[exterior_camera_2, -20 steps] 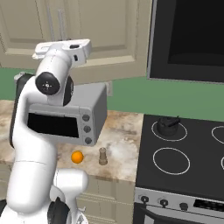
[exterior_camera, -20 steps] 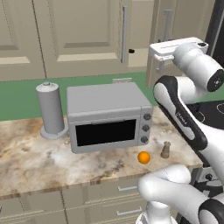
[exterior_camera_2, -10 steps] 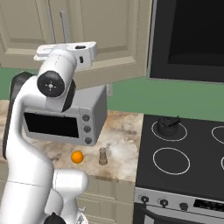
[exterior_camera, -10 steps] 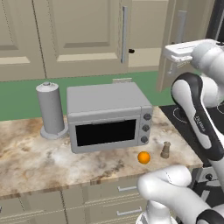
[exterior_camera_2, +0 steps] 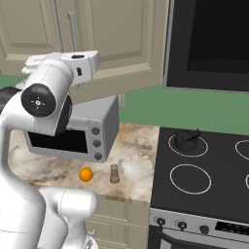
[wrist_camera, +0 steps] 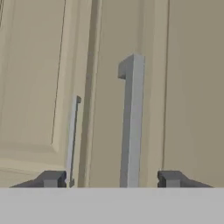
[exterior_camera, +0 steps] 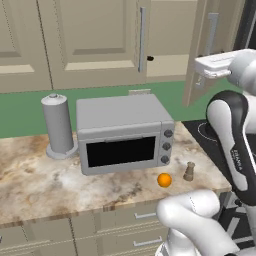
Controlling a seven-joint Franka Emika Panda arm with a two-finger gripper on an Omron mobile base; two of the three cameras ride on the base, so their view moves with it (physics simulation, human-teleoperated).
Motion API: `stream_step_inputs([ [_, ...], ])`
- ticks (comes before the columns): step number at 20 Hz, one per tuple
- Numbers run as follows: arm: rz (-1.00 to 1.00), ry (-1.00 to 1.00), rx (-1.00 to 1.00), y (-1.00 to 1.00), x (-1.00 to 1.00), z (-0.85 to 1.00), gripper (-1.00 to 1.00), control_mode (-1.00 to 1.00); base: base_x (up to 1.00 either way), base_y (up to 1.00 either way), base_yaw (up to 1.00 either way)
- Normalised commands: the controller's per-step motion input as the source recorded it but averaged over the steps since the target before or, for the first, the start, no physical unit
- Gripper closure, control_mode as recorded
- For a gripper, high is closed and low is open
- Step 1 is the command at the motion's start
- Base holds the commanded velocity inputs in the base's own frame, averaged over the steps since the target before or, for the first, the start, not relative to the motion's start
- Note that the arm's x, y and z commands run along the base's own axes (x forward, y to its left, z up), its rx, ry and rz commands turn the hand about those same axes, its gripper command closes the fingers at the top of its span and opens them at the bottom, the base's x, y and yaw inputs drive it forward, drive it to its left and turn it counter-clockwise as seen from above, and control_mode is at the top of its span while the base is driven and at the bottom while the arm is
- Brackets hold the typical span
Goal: Pick the pan from the cabinet and place it on the stove. Then turn on the stove burner for the pan.
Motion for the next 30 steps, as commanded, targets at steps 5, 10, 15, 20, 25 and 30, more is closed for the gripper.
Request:
stream_step_inputs([
  [5,-0.02,-0.07,-0.01,0.22,-0.77,0.01,-1.0,-1.0,0.0,0.0,0.0],
  [10,-0.11,-0.06,-0.07,0.33,-0.82,0.11,-1.0,-1.0,0.0,0.0,0.0],
  [15,-0.19,-0.01,-0.17,0.52,-0.58,0.08,-1.0,-1.0,0.0,0.0,0.0],
  [20,-0.26,0.07,-0.23,0.59,-0.14,0.01,-1.0,-1.0,0.0,0.0,0.0],
  [25,-0.28,0.24,-0.23,0.56,0.18,0.0,-1.0,-1.0,0.0,0.0,0.0],
  [30,-0.18,0.29,-0.23,0.44,0.63,-0.17,-1.0,-1.0,0.0,0.0,0.0],
])
